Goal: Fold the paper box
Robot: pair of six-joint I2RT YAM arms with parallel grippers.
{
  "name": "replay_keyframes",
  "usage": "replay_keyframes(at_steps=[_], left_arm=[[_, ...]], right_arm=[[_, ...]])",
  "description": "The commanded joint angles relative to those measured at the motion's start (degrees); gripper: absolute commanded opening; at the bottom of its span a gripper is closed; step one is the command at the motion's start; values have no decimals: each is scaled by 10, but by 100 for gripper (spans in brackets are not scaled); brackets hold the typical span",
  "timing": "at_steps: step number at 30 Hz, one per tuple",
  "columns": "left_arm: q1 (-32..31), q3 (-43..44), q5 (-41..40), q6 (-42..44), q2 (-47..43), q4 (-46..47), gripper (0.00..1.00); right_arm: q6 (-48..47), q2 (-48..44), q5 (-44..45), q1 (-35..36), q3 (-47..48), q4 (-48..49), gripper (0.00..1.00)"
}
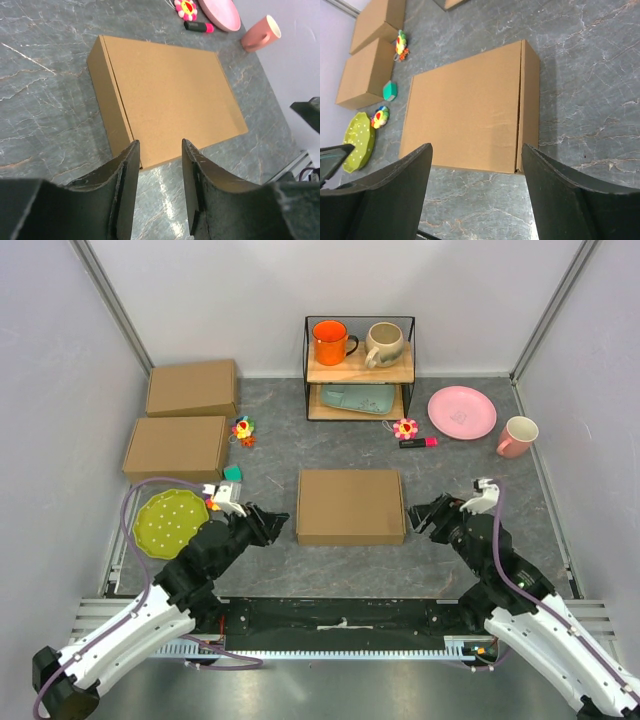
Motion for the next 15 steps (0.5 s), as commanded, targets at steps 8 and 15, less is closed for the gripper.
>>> replay_keyframes(at_steps=[8, 15], left_arm=[[-2, 38, -33, -105, 76, -100, 47], [-2, 68, -92, -150, 42, -150, 58]], right_arm=[[-21, 195, 37, 2, 10, 39, 78], [-41, 164, 37, 2, -5, 95, 78]])
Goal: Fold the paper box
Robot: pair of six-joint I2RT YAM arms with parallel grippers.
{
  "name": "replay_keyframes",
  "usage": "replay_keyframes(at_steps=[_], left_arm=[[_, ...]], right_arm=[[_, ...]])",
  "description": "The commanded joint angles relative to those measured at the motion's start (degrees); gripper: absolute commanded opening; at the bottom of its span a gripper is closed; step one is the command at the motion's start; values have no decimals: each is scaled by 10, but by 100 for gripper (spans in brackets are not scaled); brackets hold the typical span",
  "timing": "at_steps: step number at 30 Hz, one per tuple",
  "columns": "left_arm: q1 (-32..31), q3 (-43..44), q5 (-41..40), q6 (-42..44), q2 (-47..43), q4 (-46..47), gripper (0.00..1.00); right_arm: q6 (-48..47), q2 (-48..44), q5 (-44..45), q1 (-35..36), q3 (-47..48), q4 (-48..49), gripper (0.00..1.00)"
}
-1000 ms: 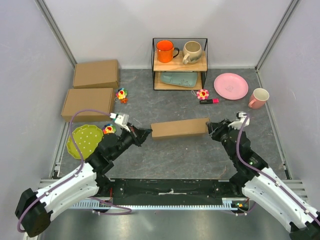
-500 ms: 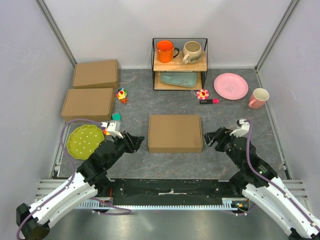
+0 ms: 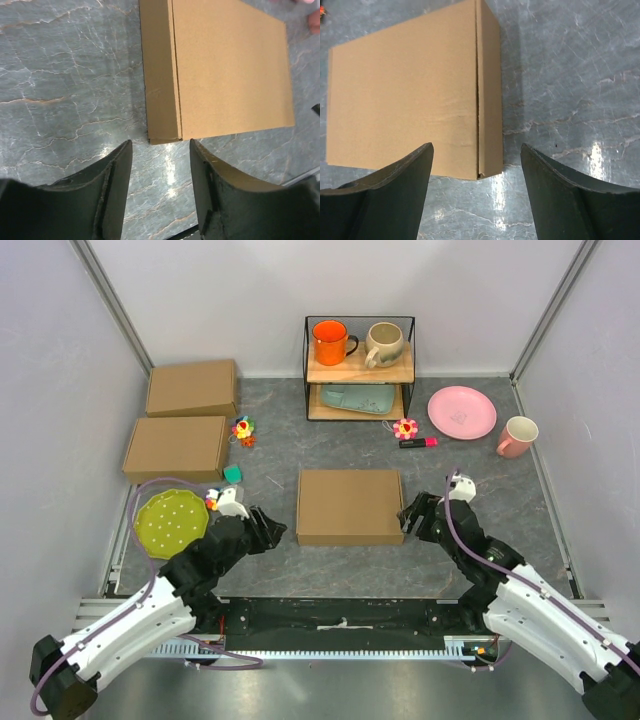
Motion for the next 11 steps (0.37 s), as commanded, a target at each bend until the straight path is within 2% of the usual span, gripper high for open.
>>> replay_keyframes(at_steps=[1, 2, 3, 11], left_arm=[[-2, 44, -75, -69, -38, -45, 67], [-2, 46, -102, -90, -42, -51, 79], [-2, 48, -114, -101, -43, -62, 99], [-2, 109, -155, -155, 25, -175, 99]], right_arm=[[-24, -39, 19, 1, 0, 64, 79], [-33, -43, 21, 1, 4, 64, 79], [-39, -46, 25, 1, 7, 58, 79], [-64, -45, 40, 1, 30, 47, 80]])
